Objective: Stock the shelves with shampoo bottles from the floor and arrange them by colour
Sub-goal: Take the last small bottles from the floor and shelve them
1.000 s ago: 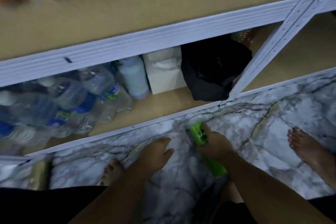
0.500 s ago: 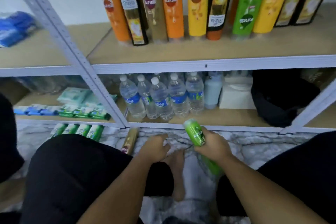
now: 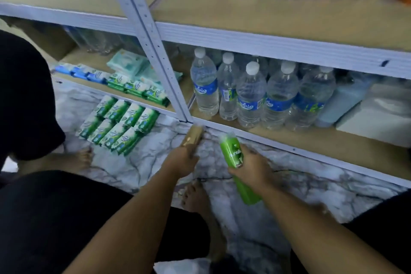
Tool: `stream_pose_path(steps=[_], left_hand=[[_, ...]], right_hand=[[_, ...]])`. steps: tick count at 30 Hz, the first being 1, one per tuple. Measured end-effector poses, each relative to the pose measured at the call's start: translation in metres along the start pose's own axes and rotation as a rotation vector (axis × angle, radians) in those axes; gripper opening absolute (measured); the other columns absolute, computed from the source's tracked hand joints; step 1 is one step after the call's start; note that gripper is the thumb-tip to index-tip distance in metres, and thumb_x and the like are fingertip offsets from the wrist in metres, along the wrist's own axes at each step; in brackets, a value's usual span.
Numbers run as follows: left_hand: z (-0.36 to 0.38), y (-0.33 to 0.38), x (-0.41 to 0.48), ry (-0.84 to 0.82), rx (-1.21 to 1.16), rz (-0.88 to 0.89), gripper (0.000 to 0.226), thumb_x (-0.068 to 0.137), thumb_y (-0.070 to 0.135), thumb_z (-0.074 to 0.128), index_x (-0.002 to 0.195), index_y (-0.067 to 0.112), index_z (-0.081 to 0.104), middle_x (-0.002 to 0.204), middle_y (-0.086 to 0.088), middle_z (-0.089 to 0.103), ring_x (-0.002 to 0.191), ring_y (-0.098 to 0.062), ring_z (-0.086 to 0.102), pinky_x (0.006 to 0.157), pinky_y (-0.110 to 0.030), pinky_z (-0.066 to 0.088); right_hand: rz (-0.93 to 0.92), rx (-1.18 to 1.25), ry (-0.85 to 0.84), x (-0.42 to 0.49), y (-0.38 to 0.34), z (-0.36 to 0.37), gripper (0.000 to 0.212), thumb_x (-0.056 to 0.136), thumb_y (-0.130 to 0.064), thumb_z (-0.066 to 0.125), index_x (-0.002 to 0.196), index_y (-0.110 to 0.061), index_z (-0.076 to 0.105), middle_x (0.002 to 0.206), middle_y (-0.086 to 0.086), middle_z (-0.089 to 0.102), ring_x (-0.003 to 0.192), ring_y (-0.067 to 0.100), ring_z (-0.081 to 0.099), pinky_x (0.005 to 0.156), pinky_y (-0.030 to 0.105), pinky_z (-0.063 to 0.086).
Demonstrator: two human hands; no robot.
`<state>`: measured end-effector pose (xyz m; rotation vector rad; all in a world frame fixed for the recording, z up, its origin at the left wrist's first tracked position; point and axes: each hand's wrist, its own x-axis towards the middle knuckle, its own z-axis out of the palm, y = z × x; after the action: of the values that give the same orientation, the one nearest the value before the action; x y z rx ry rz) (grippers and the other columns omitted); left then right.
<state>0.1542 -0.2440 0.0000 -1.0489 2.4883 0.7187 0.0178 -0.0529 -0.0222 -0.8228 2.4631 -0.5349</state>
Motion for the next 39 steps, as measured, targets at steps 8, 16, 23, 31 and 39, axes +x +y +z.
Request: stream_pose_path(steps=[8, 16, 23, 31, 39], left_hand=[[0.04, -0.039, 0.078, 0.051, -0.122, -0.17, 0.067, 0.092, 0.038, 0.056, 0.148, 0.005, 0.039, 0.133, -0.028, 0.05, 0.117, -0.048, 0.053, 0.095, -0.049, 0.045], [0.059, -0.037, 0.098, 0.046, -0.247, -0.251, 0.072, 0.077, 0.048, 0.071, 0.136, 0.027, 0.035, 0.126, -0.014, 0.053, 0.113, -0.044, 0.056, 0.091, -0.055, 0.048], [0.083, -0.017, 0.098, -0.077, -0.331, -0.187, 0.106, 0.054, 0.065, 0.082, 0.139, 0.022, 0.035, 0.114, -0.016, 0.057, 0.1, -0.039, 0.061, 0.088, -0.049, 0.053], [0.128, 0.015, 0.081, -0.091, -0.437, -0.134, 0.052, 0.089, 0.055, 0.067, 0.118, 0.017, 0.046, 0.098, -0.007, 0.065, 0.092, -0.03, 0.065, 0.07, -0.034, 0.044], [0.137, 0.033, 0.073, -0.085, -0.483, -0.169, 0.047, 0.087, 0.051, 0.07, 0.099, 0.013, 0.047, 0.088, -0.002, 0.058, 0.086, -0.025, 0.059, 0.071, -0.034, 0.043]], right_hand=[[0.13, 0.017, -0.122, 0.046, 0.033, 0.046, 0.078, 0.064, -0.051, 0.08, 0.131, -0.026, 0.049, 0.102, 0.01, 0.071, 0.091, 0.036, 0.068, 0.071, 0.038, 0.055], [0.235, 0.031, -0.174, 0.06, 0.061, 0.047, 0.084, 0.061, -0.052, 0.086, 0.133, -0.028, 0.051, 0.118, 0.01, 0.069, 0.105, 0.034, 0.066, 0.082, 0.038, 0.054], [0.257, 0.14, -0.161, 0.063, 0.078, 0.057, 0.092, 0.06, -0.058, 0.087, 0.138, -0.024, 0.051, 0.125, 0.011, 0.066, 0.113, 0.033, 0.063, 0.092, 0.04, 0.052], [0.346, 0.202, -0.168, 0.068, 0.093, 0.085, 0.087, 0.051, -0.07, 0.071, 0.125, -0.027, 0.057, 0.117, 0.009, 0.065, 0.106, 0.032, 0.064, 0.089, 0.045, 0.054], [0.401, 0.261, -0.162, 0.063, 0.077, 0.072, 0.069, 0.076, -0.039, 0.079, 0.137, -0.022, 0.053, 0.132, 0.011, 0.058, 0.118, 0.032, 0.058, 0.097, 0.039, 0.048]])
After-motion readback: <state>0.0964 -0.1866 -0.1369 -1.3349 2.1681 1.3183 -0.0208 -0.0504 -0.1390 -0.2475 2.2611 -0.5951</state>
